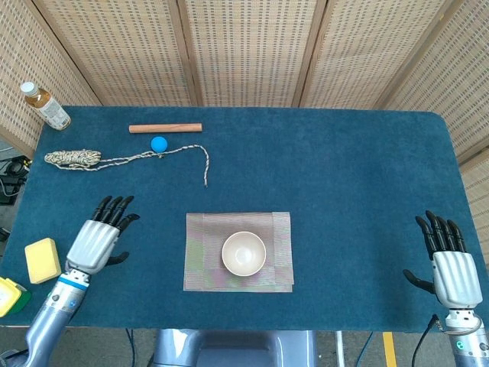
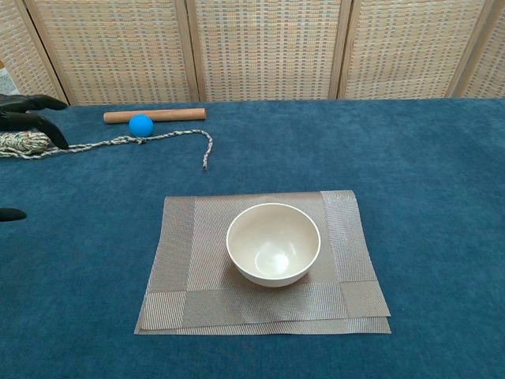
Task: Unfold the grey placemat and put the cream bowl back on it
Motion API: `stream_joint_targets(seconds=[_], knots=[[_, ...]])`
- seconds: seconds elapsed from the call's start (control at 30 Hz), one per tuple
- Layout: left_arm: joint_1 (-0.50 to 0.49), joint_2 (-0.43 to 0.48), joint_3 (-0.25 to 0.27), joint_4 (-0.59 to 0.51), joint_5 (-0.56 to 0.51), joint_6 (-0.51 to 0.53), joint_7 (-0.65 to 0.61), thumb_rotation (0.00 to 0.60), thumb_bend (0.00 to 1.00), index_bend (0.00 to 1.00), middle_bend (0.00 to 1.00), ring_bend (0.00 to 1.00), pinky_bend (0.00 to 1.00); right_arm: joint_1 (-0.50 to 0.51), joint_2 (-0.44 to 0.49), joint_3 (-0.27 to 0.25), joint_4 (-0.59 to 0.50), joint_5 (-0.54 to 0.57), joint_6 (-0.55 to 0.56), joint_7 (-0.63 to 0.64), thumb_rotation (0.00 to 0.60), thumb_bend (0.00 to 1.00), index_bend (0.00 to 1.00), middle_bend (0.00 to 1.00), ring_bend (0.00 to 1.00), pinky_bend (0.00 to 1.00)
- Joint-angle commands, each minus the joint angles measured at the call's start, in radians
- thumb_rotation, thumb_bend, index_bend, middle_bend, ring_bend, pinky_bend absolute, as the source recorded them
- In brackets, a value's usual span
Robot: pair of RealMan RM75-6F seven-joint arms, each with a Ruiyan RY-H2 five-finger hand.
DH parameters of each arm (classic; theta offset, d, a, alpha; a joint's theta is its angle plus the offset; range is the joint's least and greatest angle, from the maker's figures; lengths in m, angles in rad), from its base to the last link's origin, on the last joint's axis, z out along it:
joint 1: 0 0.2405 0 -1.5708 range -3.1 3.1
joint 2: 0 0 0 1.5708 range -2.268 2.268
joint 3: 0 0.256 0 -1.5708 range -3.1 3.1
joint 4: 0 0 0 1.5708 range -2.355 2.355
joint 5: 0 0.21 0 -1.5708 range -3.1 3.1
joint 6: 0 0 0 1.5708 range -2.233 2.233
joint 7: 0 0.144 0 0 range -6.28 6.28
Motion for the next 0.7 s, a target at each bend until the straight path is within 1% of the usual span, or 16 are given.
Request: stream_joint_targets(seconds=[0.03, 0.13, 0.27, 0.47, 0.7], knots=[[-0.039, -0.053, -0.003, -0.002, 0.015, -0.033, 0.055, 0.6, 0.14, 0.36, 0.0, 0.0, 0.0, 0.0, 0.004, 0.002, -0.001, 0.001, 0.001, 0.01, 0.6, 0.2, 0.06, 0.0, 0.0, 0.0], [-0.074, -0.117, -0.008, 0.01, 0.032, -0.052, 0.106, 0.6, 0.14, 0.4, 0.0, 0.0, 0.0, 0.0, 0.01, 0.004, -0.002, 0.005, -0.002, 0.029, 0.6, 0.2, 0.06, 0.0, 0.0, 0.0], [-0.119, -0.218, -0.023, 0.018, 0.003, -0.088, 0.146, 0.6, 0.14, 0.41, 0.0, 0.0, 0.0, 0.001, 0.023, 0.008, -0.003, 0.013, -0.008, 0.06, 0.6, 0.2, 0.06, 0.0, 0.0, 0.0], [-0.173, -0.301, -0.037, 0.037, -0.026, -0.13, 0.234, 0.6, 0.14, 0.42, 0.0, 0.0, 0.0, -0.003, 0.04, 0.013, -0.008, 0.015, 0.0, 0.108, 0.6, 0.2, 0.06, 0.0, 0.0, 0.0], [-0.236, -0.396, -0.064, 0.084, -0.105, -0.188, 0.312, 0.6, 0.14, 0.43, 0.0, 0.0, 0.0, -0.003, 0.06, 0.021, -0.004, 0.03, -0.01, 0.172, 0.6, 0.2, 0.06, 0.0, 0.0, 0.0]])
